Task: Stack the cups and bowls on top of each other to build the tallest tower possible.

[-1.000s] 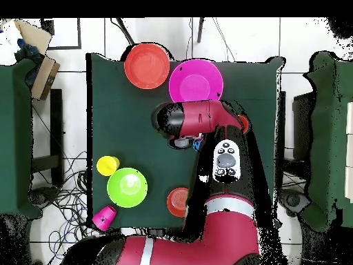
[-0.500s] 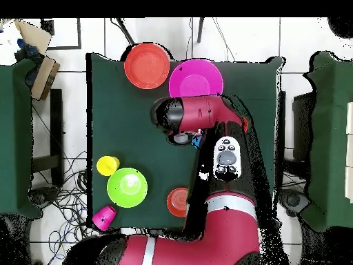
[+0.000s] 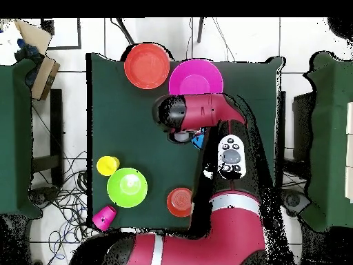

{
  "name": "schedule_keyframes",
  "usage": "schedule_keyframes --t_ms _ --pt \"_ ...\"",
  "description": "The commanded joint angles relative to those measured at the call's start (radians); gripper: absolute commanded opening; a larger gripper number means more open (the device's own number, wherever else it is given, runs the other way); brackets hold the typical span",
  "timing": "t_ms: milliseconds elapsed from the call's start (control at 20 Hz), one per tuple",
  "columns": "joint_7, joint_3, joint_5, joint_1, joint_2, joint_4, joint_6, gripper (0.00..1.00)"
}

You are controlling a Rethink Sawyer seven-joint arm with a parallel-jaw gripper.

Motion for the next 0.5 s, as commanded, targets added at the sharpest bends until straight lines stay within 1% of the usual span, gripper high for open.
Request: schedule_keyframes --t_ms 50,300,500 --pt "-0.104 0.111 0.018 -0.034 0.024 -0.018 0.082 0.0" --pt "-0.12 0.119 0.029 -0.058 -0.006 -0.012 0.125 0.0" --pt "-0.12 0.119 0.023 -0.07 0.002 -0.018 0.132 0.0"
